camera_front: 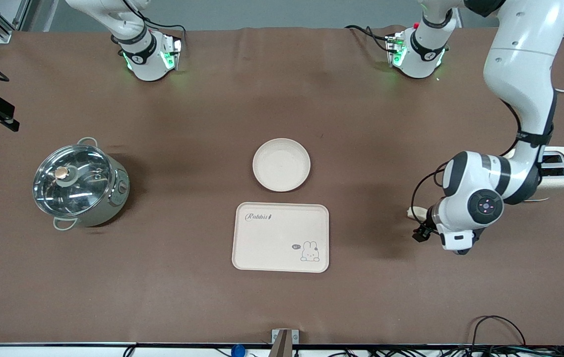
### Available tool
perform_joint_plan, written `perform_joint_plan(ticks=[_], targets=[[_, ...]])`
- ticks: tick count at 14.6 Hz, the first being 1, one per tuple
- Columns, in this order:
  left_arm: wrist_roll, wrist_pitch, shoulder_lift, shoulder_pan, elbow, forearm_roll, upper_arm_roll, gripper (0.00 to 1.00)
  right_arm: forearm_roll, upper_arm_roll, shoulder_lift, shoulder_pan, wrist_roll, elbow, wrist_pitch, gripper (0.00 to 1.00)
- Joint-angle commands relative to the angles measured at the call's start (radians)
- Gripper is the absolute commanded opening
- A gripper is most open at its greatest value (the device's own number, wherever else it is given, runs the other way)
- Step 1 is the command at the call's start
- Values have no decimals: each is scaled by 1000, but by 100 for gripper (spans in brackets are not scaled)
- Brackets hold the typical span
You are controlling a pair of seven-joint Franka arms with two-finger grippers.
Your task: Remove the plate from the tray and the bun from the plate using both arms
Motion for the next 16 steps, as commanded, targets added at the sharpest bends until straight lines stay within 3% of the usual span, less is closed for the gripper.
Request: perform_joint_plan(ticks=[1,7,10,13,16], targets=[[204,-105,-131,12,27,17,1,100,-13,-1,-5,10,17,-9,4,100],[746,-284,-352,83,69,3,-3,100,-11,-1,-5,12,17,-12,-5,100],[866,-410,-471,83,69,-9,-8,100,-10,-1,-5,11,18,-17,-8,100],[998,-467,-562,86,59,-106,6,100,-8,-1,-5,10,18,-17,-5,100],[1012,-478,-703,11,-64,-132,79,100,-7,-2,-5,9,18,-17,-8,100]])
